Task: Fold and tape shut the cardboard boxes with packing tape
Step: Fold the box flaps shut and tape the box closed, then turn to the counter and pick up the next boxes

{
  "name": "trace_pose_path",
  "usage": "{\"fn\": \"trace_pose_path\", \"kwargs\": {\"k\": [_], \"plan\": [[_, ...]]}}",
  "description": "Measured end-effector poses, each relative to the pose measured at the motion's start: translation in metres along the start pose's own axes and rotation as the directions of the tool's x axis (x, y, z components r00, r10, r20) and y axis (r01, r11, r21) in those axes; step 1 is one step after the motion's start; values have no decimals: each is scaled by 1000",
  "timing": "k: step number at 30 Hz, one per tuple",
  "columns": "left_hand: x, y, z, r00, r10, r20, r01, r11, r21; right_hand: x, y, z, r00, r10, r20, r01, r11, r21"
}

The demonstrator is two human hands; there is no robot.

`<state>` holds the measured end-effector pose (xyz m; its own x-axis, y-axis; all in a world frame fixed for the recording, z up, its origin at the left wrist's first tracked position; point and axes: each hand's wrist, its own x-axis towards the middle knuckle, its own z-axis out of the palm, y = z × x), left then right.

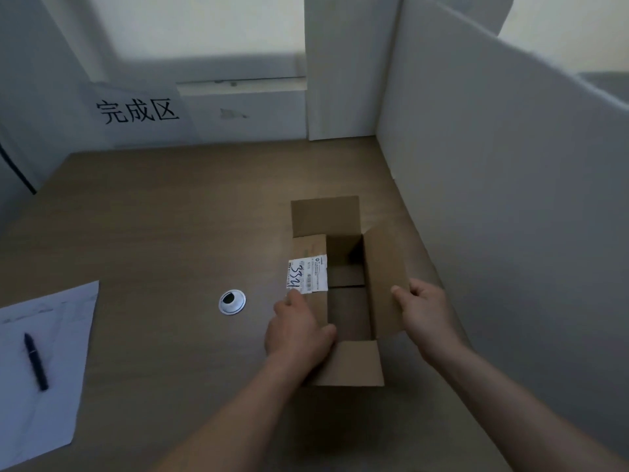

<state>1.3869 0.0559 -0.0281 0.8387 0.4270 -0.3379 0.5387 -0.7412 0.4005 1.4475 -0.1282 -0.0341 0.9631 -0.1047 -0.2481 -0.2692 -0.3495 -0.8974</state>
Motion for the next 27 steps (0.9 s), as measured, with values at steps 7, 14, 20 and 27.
{"fn": "trace_pose_path", "kwargs": {"k": [7, 14, 20, 27], "plan": [[29, 37, -12, 995, 36, 89, 47, 630, -775, 46, -26, -43, 971, -164, -173, 99, 938, -331], [41, 69, -11, 955, 146, 258, 139, 549, -824, 56, -39, -39, 974, -134, -182, 66, 940, -336], [30, 49, -24, 971, 239, 12, -163, 698, -698, 24, -36, -43, 947, -299, -114, 195, 822, -535], [-35, -16, -61, 962, 272, -23, -169, 526, -833, -71, -64, -23, 887, -461, -3, 405, 783, -473]]}}
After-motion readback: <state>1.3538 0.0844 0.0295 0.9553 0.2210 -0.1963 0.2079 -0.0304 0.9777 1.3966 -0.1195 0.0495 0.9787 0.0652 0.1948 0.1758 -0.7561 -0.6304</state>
